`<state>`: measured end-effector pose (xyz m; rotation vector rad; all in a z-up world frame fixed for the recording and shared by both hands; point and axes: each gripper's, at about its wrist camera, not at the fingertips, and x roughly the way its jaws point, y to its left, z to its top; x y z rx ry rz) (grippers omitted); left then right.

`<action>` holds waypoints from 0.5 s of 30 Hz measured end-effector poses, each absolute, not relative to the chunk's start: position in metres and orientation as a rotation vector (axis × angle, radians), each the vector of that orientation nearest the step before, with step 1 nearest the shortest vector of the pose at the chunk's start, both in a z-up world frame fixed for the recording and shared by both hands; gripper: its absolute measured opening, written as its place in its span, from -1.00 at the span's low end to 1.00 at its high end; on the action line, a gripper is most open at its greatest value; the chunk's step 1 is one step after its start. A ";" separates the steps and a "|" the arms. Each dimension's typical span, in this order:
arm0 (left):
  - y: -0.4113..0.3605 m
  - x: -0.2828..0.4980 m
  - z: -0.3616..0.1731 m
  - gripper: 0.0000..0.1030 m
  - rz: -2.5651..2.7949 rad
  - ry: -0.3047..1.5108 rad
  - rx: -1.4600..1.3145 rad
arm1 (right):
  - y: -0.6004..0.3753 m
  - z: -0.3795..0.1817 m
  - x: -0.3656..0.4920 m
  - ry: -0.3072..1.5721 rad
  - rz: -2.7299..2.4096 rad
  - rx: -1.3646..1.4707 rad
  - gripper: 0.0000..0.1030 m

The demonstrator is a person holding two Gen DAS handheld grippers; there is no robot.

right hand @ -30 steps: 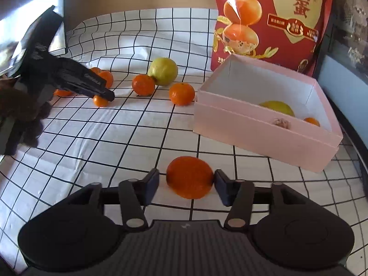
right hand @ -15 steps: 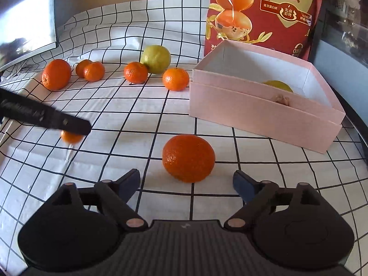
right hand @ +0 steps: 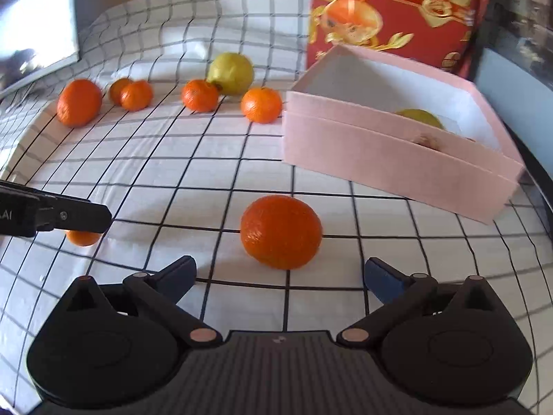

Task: Organize fruits
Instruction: 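Lift the small tangerine with the left tool while the right tool hovers over the tangerine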

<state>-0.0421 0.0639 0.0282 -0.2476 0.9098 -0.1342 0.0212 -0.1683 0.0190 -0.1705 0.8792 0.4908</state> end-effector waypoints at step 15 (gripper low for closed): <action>0.058 -0.050 0.026 -0.36 -0.154 0.928 -0.248 | -0.182 0.034 0.011 0.816 0.508 -0.167 -0.02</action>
